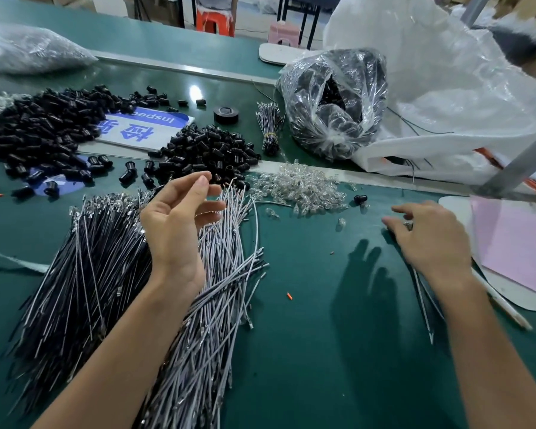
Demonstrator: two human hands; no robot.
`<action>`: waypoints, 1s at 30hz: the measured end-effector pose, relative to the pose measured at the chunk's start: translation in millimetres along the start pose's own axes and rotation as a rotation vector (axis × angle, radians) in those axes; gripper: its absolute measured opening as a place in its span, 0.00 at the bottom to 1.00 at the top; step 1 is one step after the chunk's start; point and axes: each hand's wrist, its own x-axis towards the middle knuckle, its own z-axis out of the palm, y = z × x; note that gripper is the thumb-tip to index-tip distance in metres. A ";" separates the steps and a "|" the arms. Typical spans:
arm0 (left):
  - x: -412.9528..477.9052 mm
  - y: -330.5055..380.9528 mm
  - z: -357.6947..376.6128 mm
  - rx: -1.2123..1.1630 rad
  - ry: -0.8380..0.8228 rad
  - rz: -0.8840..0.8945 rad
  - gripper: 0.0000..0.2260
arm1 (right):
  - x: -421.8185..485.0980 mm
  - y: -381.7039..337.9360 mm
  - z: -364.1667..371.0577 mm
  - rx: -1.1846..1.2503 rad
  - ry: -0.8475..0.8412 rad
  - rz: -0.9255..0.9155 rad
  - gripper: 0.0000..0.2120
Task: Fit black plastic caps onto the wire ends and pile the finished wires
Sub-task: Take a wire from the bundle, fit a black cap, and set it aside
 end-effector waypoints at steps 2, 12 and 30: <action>0.7 -0.5 0.2 0.009 0.004 0.008 0.06 | -7.1 -20.5 -0.7 0.130 0.027 -0.090 0.09; 4.5 -4.6 -2.8 0.025 0.117 0.068 0.04 | -30.2 -159.1 50.0 0.648 -0.289 -0.069 0.12; 3.8 -11.7 1.1 0.174 0.051 -0.002 0.05 | -14.2 -130.9 34.3 1.272 -0.206 0.080 0.06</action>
